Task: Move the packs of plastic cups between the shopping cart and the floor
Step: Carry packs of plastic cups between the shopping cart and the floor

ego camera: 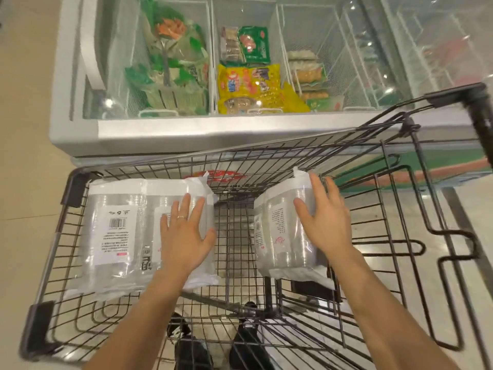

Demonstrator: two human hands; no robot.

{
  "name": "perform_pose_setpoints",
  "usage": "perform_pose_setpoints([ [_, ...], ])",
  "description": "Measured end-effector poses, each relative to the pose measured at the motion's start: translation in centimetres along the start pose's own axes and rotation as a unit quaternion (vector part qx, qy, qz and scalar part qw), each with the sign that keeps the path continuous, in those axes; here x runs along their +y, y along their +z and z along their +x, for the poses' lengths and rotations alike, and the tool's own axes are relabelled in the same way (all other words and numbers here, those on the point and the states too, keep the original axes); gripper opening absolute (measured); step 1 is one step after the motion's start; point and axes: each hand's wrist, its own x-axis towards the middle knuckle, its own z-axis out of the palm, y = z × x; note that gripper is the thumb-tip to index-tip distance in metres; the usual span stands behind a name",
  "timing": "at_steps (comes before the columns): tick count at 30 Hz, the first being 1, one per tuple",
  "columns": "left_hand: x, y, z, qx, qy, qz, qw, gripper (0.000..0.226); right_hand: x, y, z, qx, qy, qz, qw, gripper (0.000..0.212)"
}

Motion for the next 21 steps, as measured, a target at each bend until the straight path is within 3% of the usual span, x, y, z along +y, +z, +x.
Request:
perform_pose_setpoints([
  [6,2.5,-11.4,-0.5,0.084,0.012,0.005,0.996,0.079,-8.8,-7.7,1.1,0.033,-0.123,0.045,0.991,0.065],
  [11,1.7,-23.7,-2.8,0.194,0.012,0.079,0.978,0.071,-18.7,-13.3,1.0,0.048,-0.236,0.045,0.969,0.069],
  [21,-5.0,-41.8,-17.4,0.349,-0.131,0.163,0.914,0.074,-38.1,-22.2,-7.5,0.085,-0.433,0.028,0.897,0.077],
])
